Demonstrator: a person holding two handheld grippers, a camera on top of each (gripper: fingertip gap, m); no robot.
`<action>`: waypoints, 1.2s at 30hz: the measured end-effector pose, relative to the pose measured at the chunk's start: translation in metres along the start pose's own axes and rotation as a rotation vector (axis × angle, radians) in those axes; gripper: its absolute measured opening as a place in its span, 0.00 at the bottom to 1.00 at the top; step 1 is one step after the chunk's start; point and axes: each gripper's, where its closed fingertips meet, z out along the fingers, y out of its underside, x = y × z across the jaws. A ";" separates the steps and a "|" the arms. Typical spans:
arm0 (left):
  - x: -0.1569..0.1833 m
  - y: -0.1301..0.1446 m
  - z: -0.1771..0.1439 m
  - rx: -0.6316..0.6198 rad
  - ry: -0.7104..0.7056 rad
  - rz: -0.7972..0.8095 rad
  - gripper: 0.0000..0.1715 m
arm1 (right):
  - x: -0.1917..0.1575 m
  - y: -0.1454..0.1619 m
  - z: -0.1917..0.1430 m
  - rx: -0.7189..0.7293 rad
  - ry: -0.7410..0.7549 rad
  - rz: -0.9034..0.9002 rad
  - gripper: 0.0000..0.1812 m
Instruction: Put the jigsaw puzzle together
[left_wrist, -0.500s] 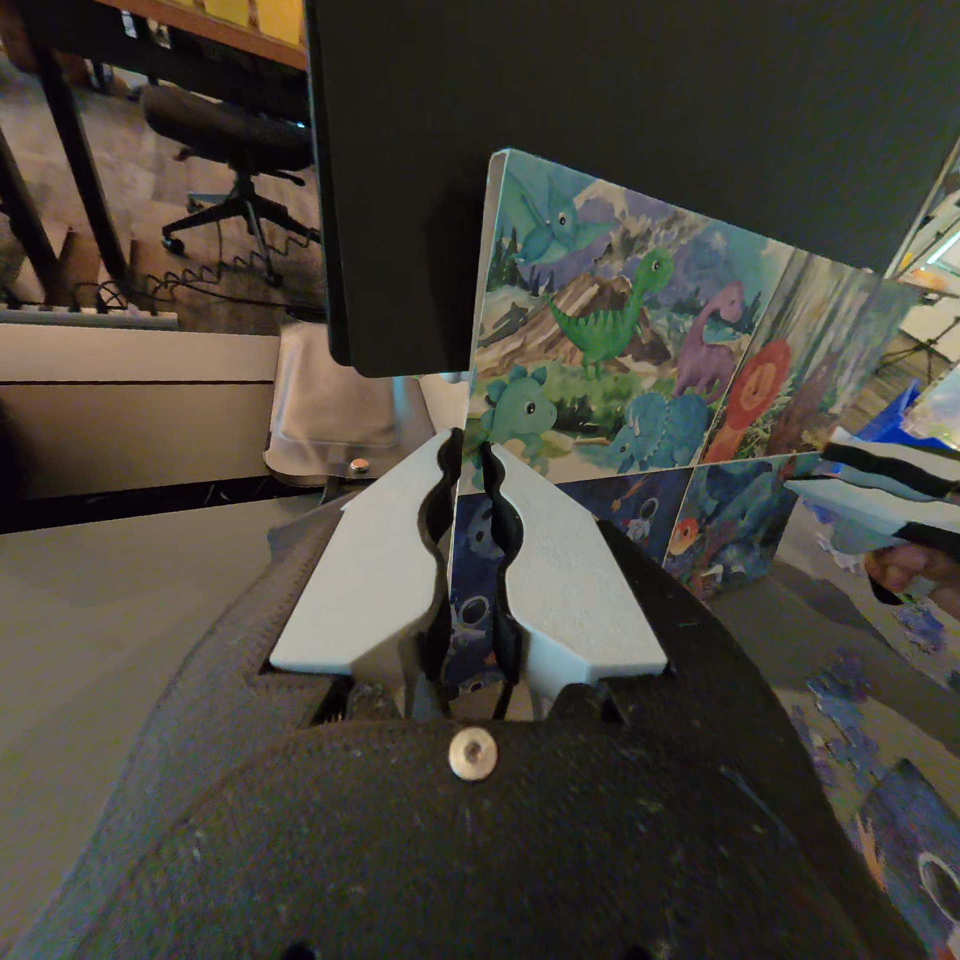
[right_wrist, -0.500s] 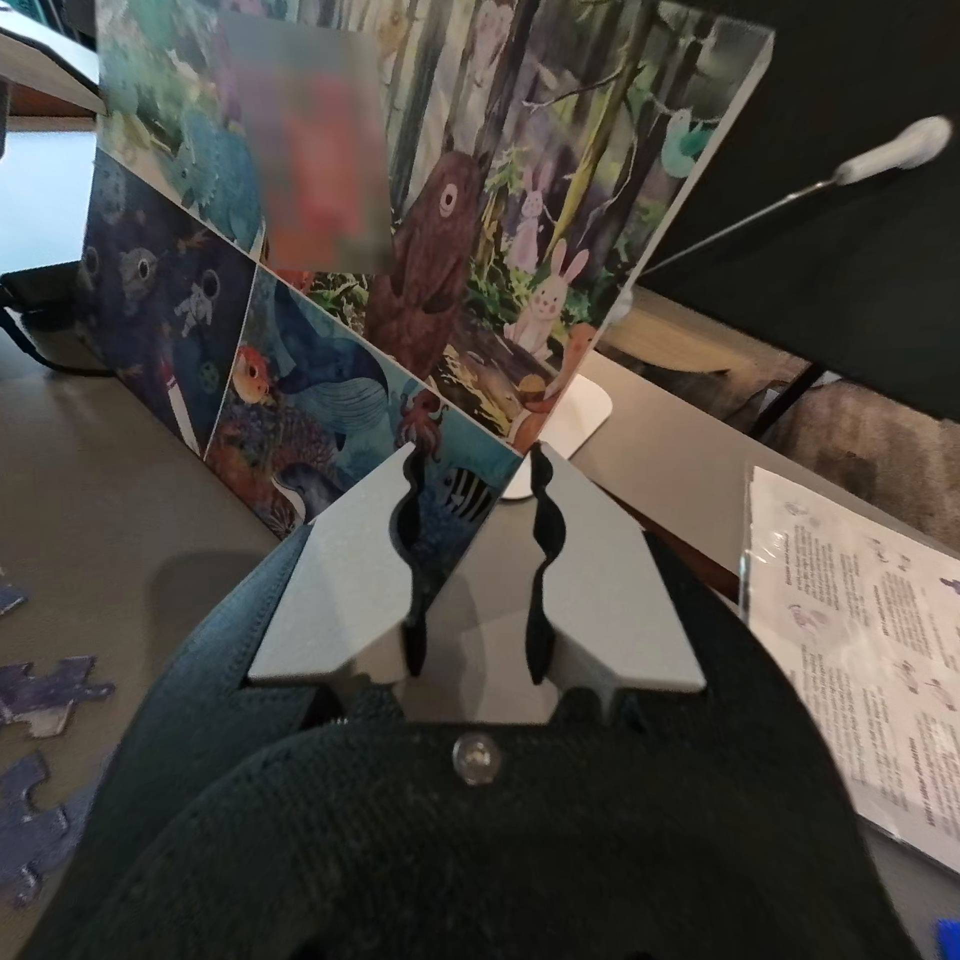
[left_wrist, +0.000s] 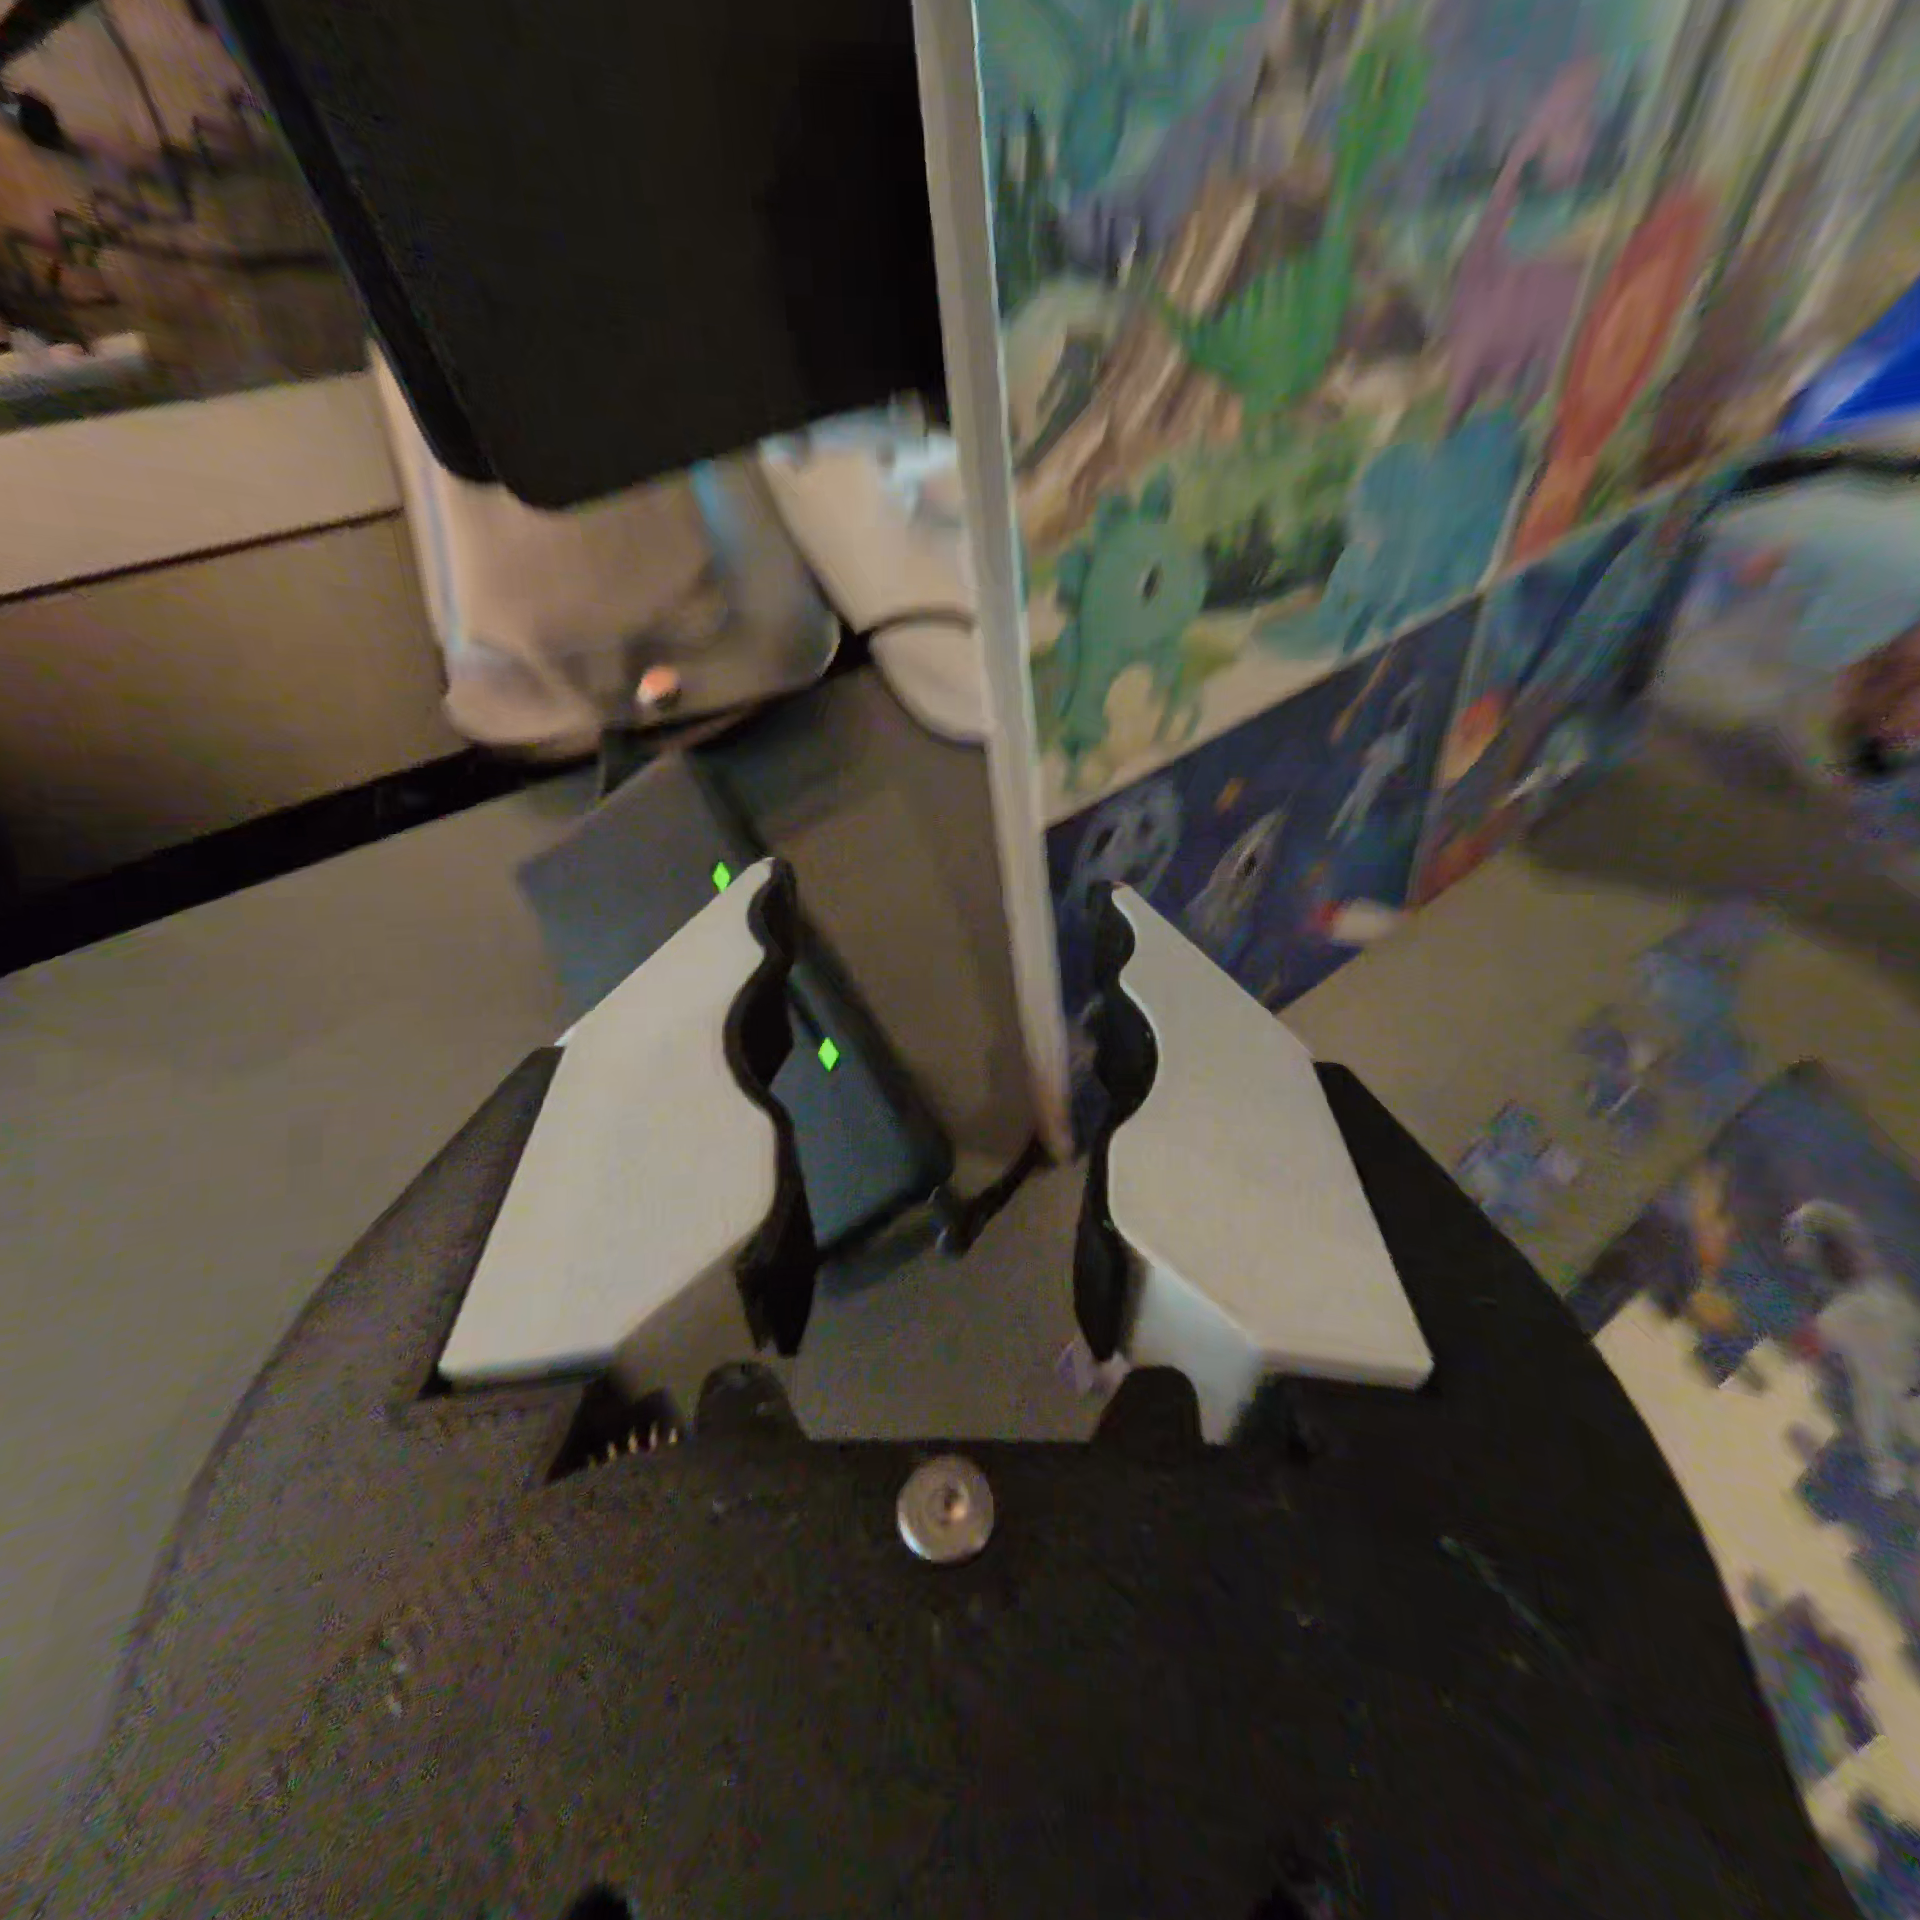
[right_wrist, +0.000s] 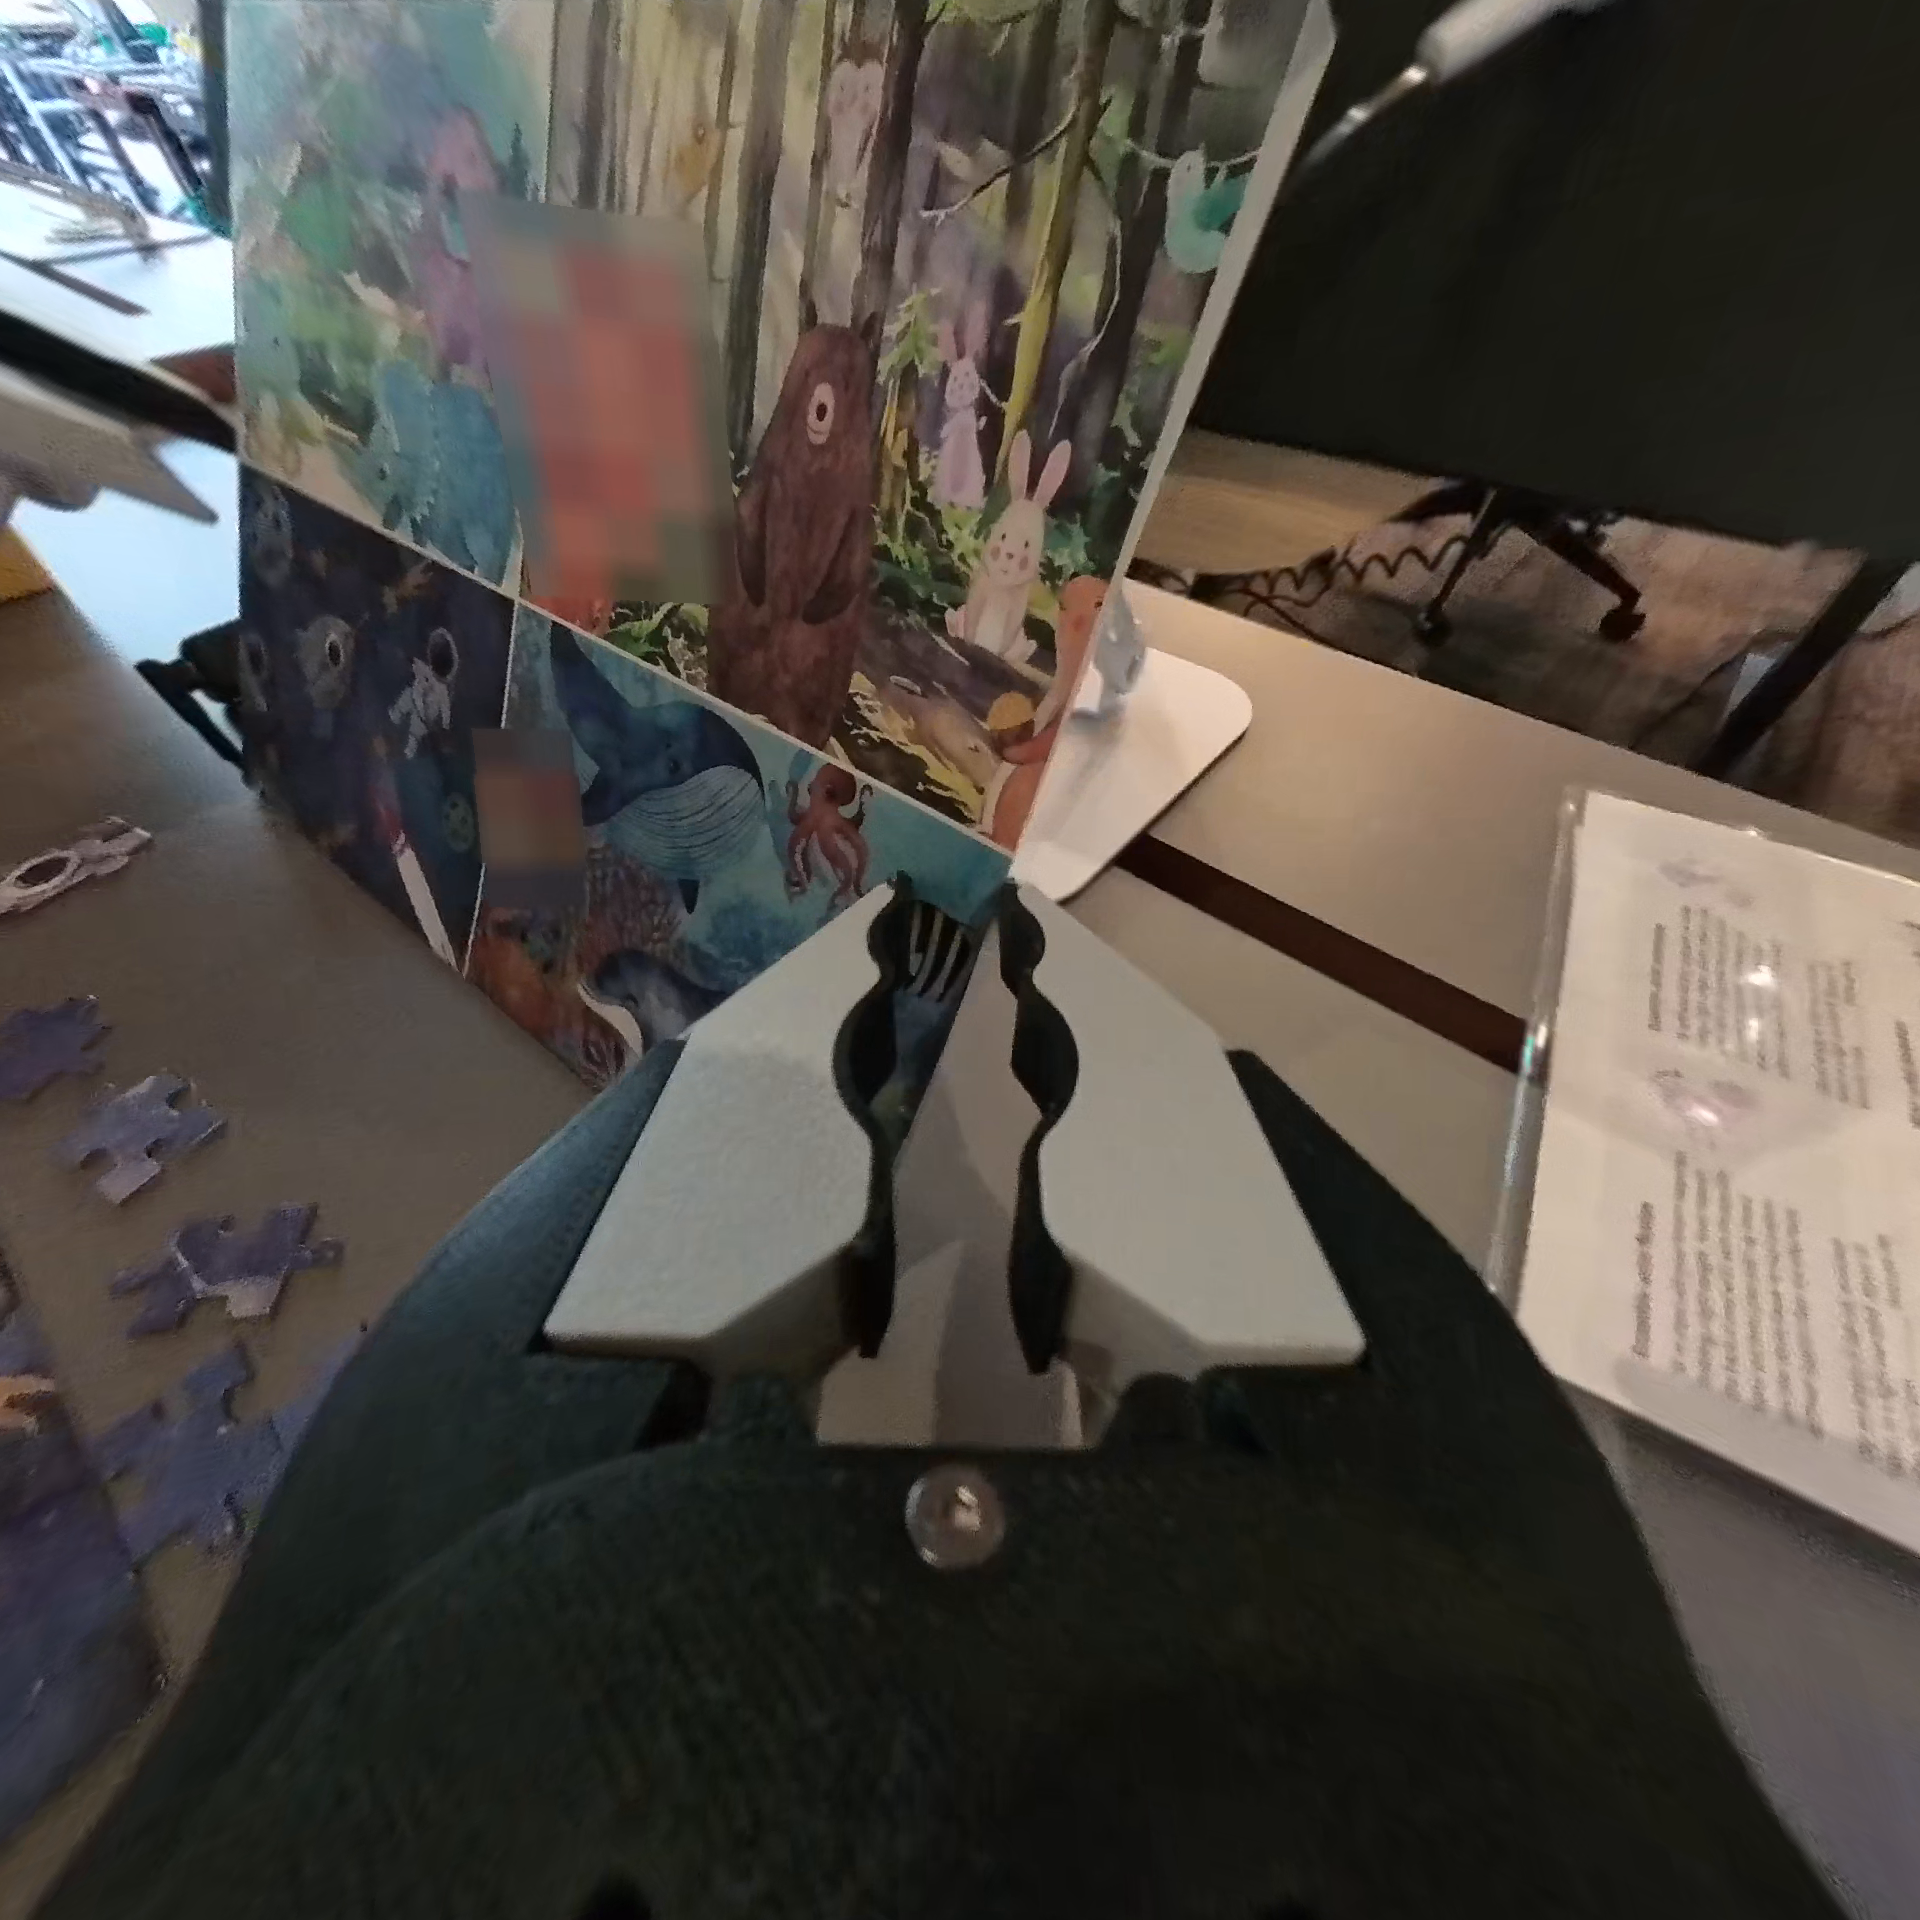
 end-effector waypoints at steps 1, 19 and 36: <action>-0.005 0.012 -0.002 -0.067 -0.056 0.054 0.34 | 0.003 0.001 -0.003 0.002 0.004 0.012 0.08; -0.103 0.060 0.007 -0.224 -0.568 0.158 0.26 | 0.012 0.006 -0.007 -0.001 0.044 0.018 0.09; 0.033 0.015 0.018 0.001 0.134 -0.084 0.32 | 0.008 0.009 -0.012 -0.063 -0.008 0.056 0.23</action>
